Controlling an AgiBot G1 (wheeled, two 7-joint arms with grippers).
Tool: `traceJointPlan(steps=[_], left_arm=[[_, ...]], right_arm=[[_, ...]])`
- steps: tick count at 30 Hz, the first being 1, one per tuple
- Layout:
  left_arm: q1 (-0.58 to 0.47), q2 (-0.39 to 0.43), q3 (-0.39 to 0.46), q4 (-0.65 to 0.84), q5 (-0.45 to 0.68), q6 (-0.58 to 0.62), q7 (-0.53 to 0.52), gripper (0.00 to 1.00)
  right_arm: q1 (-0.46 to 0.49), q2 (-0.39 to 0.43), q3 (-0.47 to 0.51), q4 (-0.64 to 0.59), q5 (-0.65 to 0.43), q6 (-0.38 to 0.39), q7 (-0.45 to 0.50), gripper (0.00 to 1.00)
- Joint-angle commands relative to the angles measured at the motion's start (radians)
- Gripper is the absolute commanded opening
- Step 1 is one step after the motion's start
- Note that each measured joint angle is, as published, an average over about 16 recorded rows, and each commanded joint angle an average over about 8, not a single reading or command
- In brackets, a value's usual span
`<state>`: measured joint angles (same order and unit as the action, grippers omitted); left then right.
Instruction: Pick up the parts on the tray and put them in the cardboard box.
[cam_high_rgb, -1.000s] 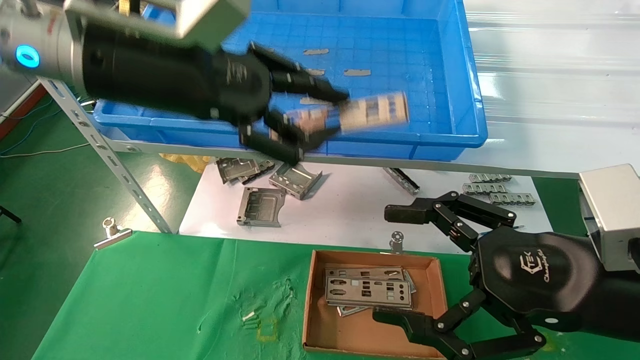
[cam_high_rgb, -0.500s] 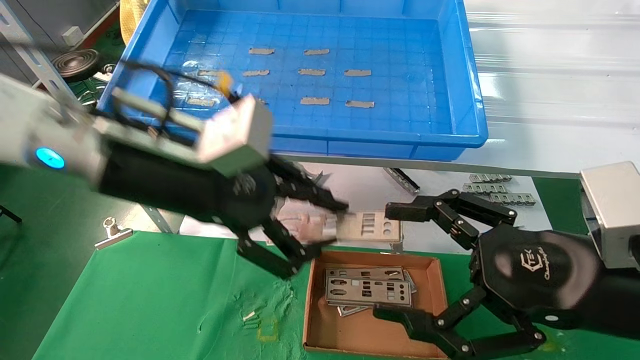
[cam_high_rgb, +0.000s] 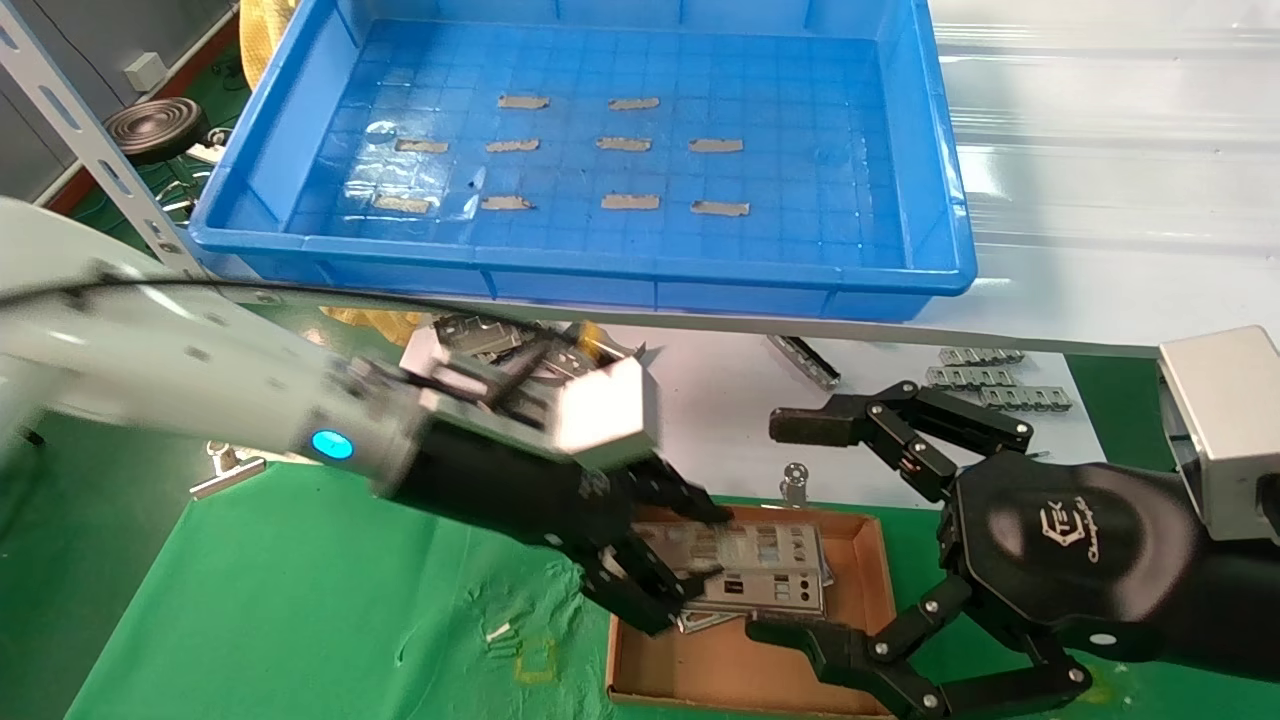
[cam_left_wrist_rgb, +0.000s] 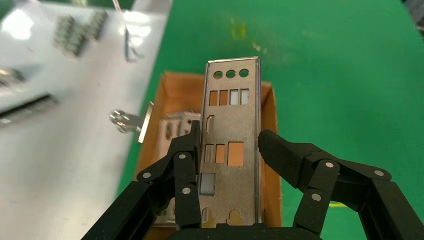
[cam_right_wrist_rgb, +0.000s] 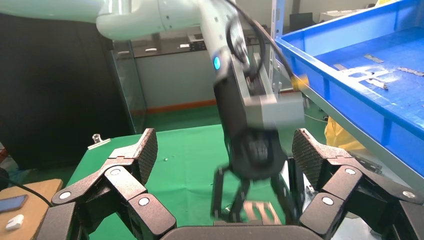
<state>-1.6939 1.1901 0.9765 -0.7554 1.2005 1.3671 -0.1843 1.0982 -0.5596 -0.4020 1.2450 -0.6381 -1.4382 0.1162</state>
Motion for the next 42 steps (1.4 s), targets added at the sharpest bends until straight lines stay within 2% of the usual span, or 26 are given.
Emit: traceJointPlan(steps=[1, 8, 13, 14, 15, 16, 21, 23, 34, 42], left_arm=[[0.014, 0.027, 0.012, 0.020, 0.014, -0.016, 0.000, 0.00], [0.055, 0.127, 0.059, 0.075, 0.105, -0.138, 0.045, 0.00], [0.080, 0.156, 0.096, 0.066, 0.158, -0.221, 0.056, 0.00], [0.086, 0.158, 0.103, 0.061, 0.166, -0.237, 0.054, 0.03], [0.091, 0.159, 0.110, 0.055, 0.172, -0.251, 0.051, 0.09], [0.096, 0.159, 0.117, 0.049, 0.177, -0.264, 0.048, 0.19], [0.111, 0.159, 0.144, 0.023, 0.192, -0.312, 0.028, 0.82], [0.114, 0.158, 0.152, 0.015, 0.192, -0.323, 0.020, 0.98], [0.112, 0.155, 0.179, -0.003, 0.179, -0.364, -0.009, 1.00], [0.097, 0.129, 0.165, -0.022, 0.123, -0.331, -0.004, 1.00]], right_arm=[[0.000, 0.000, 0.000, 0.000, 0.000, 0.000, 0.000, 1.00], [0.000, 0.000, 0.000, 0.000, 0.000, 0.000, 0.000, 1.00], [0.000, 0.000, 0.000, 0.000, 0.000, 0.000, 0.000, 1.00], [0.000, 0.000, 0.000, 0.000, 0.000, 0.000, 0.000, 1.00], [0.000, 0.000, 0.000, 0.000, 0.000, 0.000, 0.000, 1.00], [0.000, 0.000, 0.000, 0.000, 0.000, 0.000, 0.000, 1.00], [0.000, 0.000, 0.000, 0.000, 0.000, 0.000, 0.000, 1.00], [0.000, 0.000, 0.000, 0.000, 0.000, 0.000, 0.000, 1.00], [0.000, 0.000, 0.000, 0.000, 0.000, 0.000, 0.000, 1.00], [0.000, 0.000, 0.000, 0.000, 0.000, 0.000, 0.000, 1.00]])
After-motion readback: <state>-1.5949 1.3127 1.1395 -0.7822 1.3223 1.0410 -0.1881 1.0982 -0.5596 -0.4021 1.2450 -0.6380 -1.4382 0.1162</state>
